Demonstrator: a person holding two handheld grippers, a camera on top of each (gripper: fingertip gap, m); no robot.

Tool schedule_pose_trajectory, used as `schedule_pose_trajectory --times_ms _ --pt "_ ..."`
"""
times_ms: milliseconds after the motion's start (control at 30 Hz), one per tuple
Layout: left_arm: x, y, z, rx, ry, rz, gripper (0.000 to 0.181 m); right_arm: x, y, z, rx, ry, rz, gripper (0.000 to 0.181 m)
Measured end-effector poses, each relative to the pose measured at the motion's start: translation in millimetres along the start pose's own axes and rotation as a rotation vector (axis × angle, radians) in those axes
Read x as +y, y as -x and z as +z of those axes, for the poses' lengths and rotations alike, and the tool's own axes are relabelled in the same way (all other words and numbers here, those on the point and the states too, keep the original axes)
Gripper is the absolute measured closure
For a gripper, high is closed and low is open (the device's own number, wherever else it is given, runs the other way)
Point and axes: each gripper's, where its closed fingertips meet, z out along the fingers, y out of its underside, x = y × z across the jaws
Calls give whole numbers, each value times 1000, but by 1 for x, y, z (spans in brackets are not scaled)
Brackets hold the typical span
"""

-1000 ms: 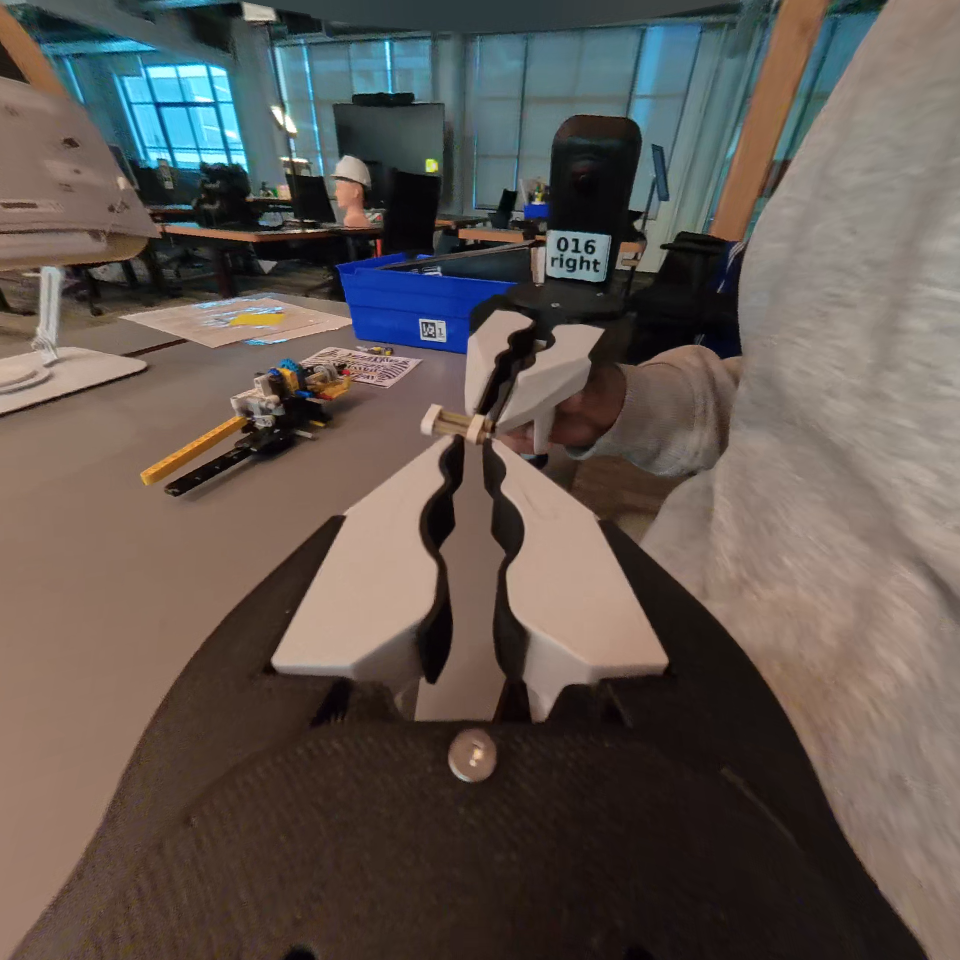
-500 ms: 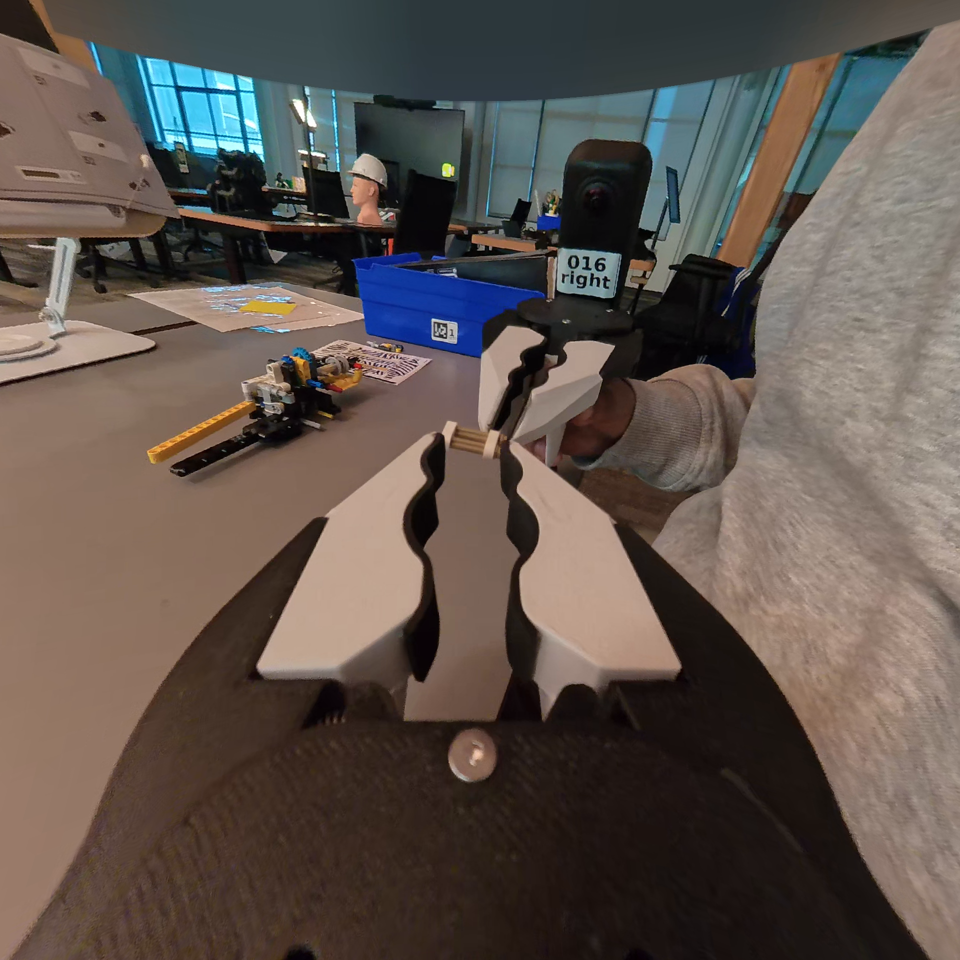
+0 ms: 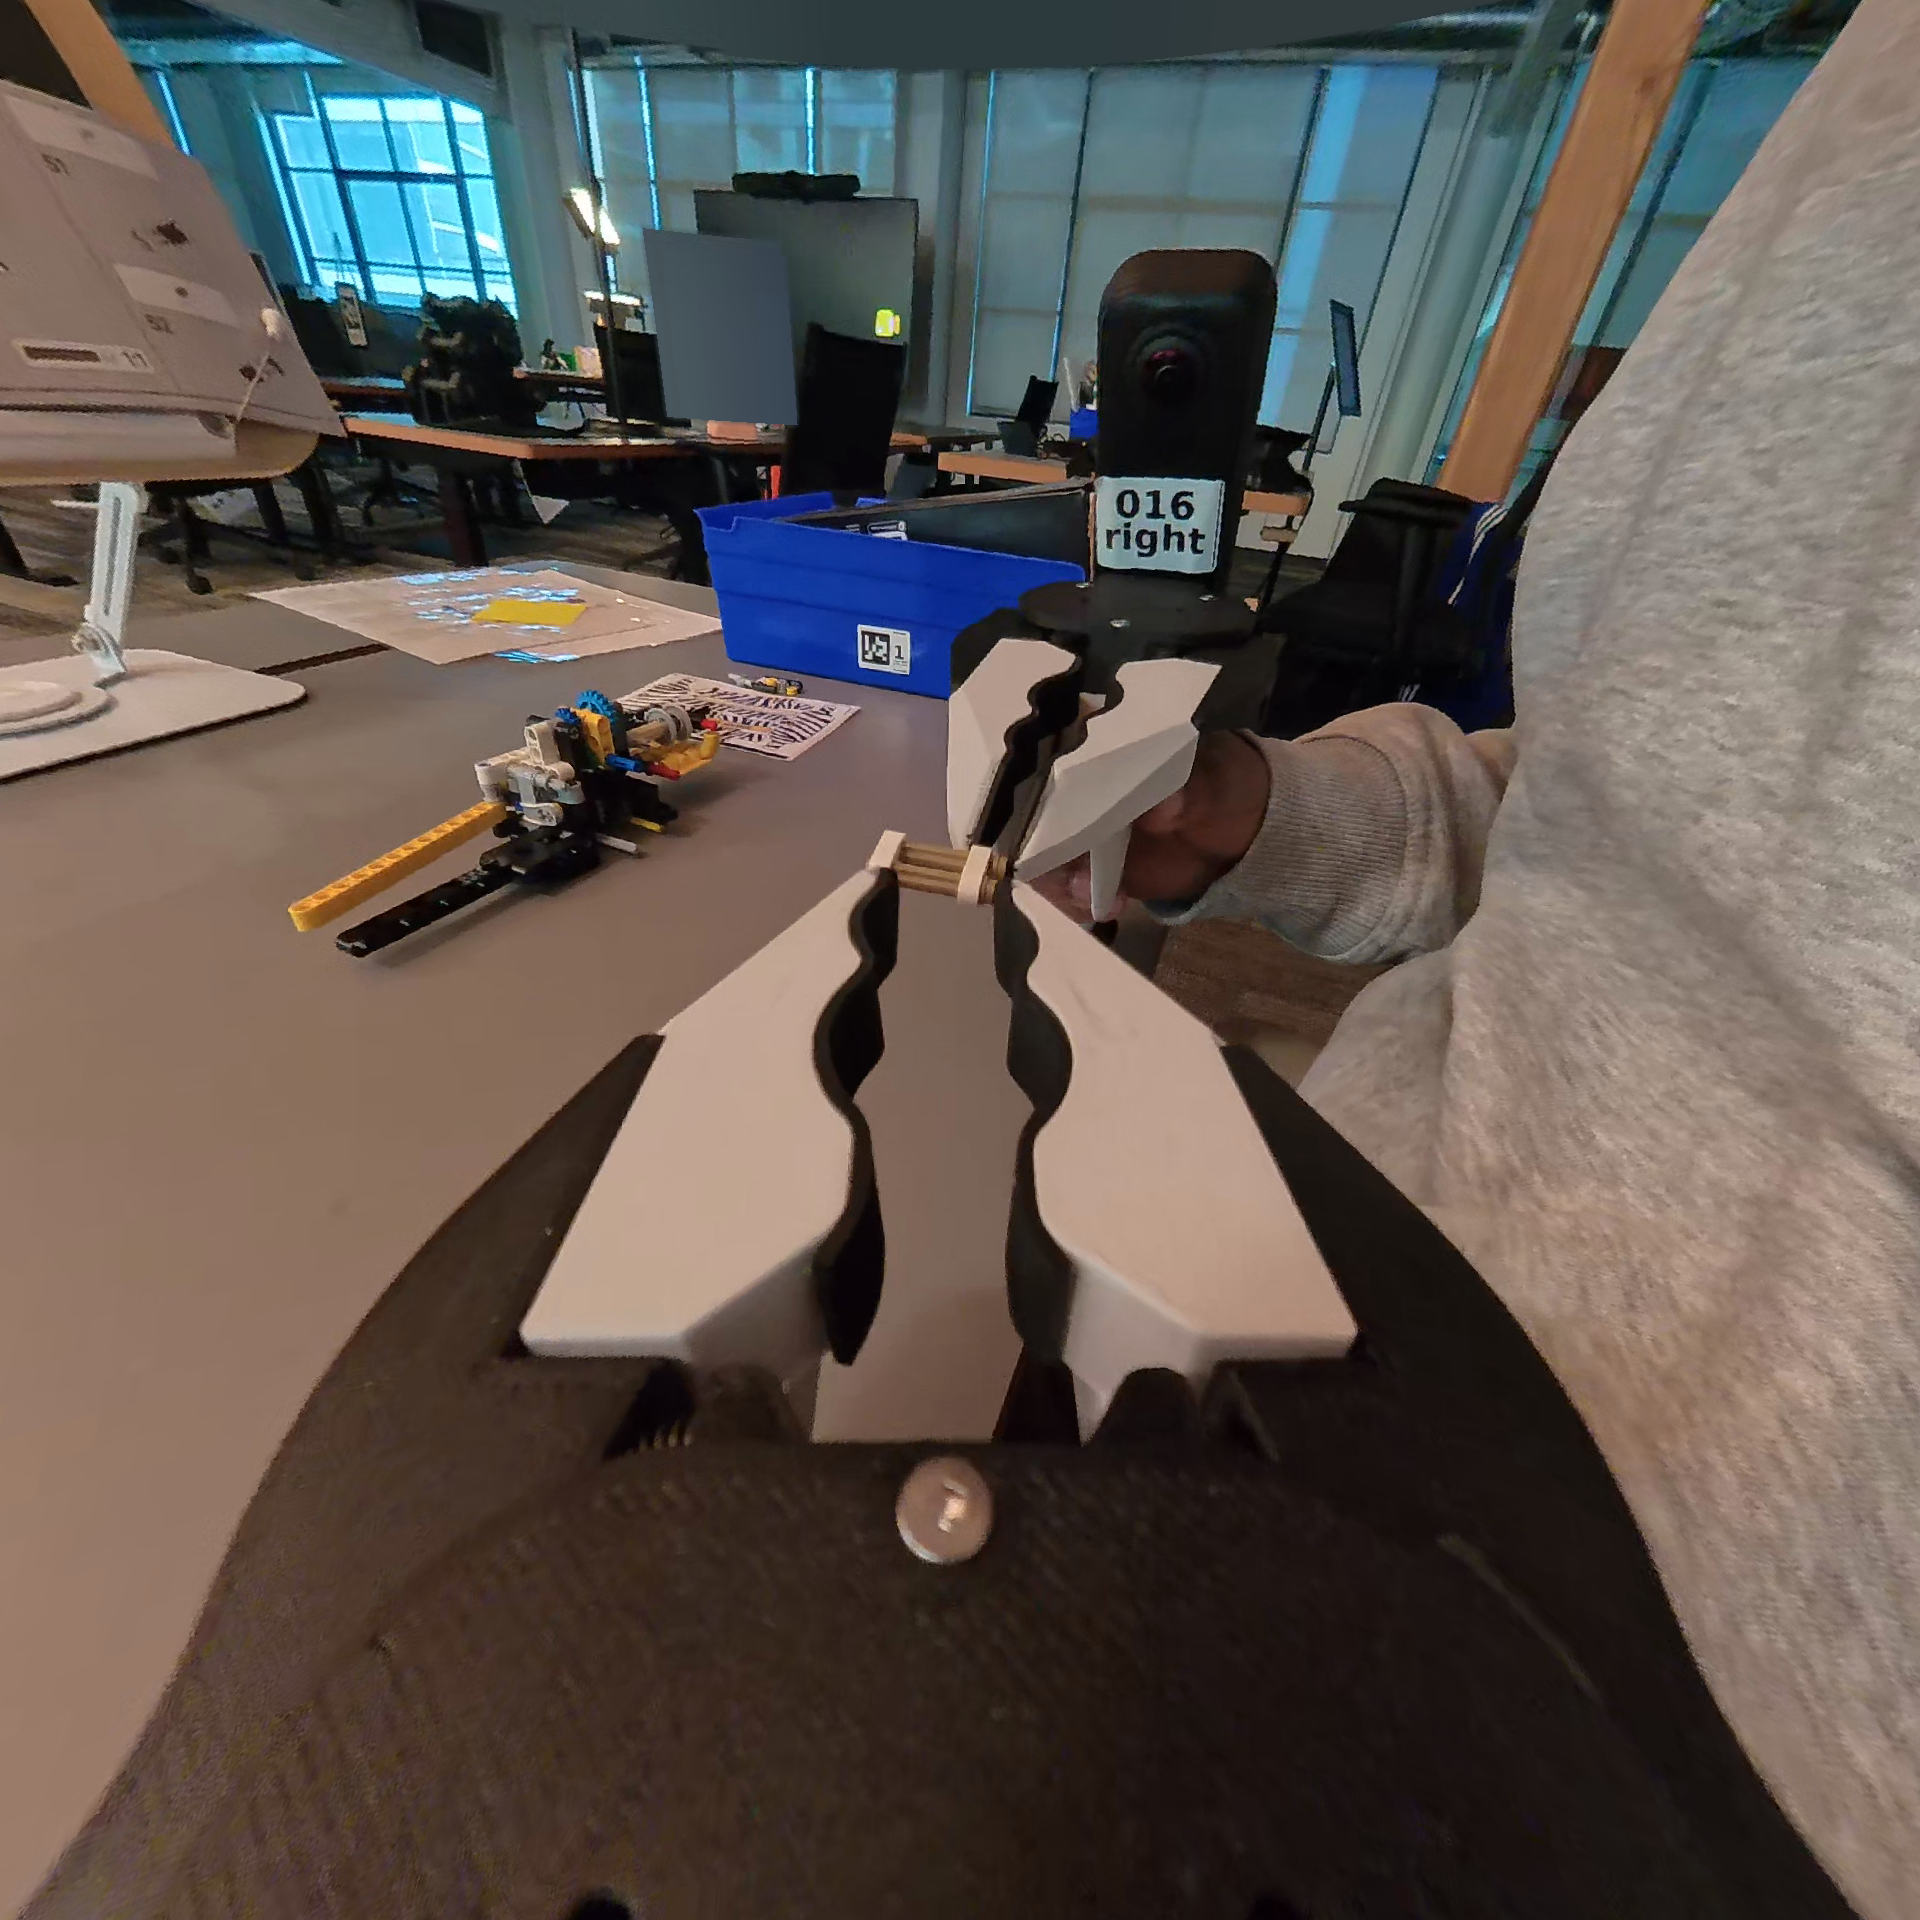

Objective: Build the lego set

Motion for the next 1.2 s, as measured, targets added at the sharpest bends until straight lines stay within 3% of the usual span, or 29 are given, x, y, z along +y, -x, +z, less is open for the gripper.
schedule_pose_trajectory --times_ms 533,700,1200 --pt "1 0 0 5 5 -15 159 -1 3 -1 -24 -15 25 176" --pt "0 1 -1 6 3 -18 159 -3 -4 -2 19 -30 32 160" --pt "3 -4 0 22 20 5 160 -1 0 0 7 -1 8 157"
